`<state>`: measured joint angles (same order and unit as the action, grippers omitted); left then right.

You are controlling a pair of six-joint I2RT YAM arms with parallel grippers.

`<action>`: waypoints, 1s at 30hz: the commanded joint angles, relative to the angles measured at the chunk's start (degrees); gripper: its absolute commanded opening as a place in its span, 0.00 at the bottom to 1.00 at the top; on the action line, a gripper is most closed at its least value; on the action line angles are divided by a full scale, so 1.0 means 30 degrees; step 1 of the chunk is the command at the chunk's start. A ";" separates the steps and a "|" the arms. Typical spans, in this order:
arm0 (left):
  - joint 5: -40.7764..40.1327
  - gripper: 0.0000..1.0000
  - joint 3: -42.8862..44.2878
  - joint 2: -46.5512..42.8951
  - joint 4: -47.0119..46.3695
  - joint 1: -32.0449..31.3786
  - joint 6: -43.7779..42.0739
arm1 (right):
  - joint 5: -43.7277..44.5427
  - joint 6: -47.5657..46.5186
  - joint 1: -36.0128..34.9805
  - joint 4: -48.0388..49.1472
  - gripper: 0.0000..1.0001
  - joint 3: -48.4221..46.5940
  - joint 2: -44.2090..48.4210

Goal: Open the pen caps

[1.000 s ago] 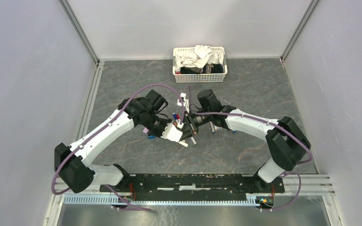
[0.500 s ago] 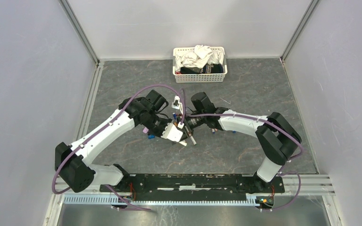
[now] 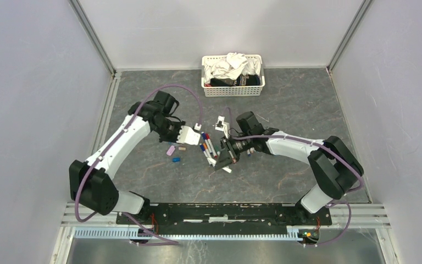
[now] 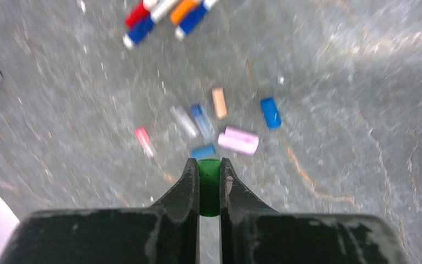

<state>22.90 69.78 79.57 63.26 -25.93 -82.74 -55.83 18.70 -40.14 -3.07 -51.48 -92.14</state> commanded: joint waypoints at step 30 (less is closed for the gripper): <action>-0.0753 0.32 -0.5796 0.2451 -0.9021 0.1376 0.5043 | 1.9967 0.0122 0.2167 -0.2075 0.17 -0.0417 -0.2540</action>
<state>20.23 51.83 87.64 39.18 -21.67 -71.61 -2.76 18.44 -33.43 -10.37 -54.22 -98.89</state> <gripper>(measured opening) 0.284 0.148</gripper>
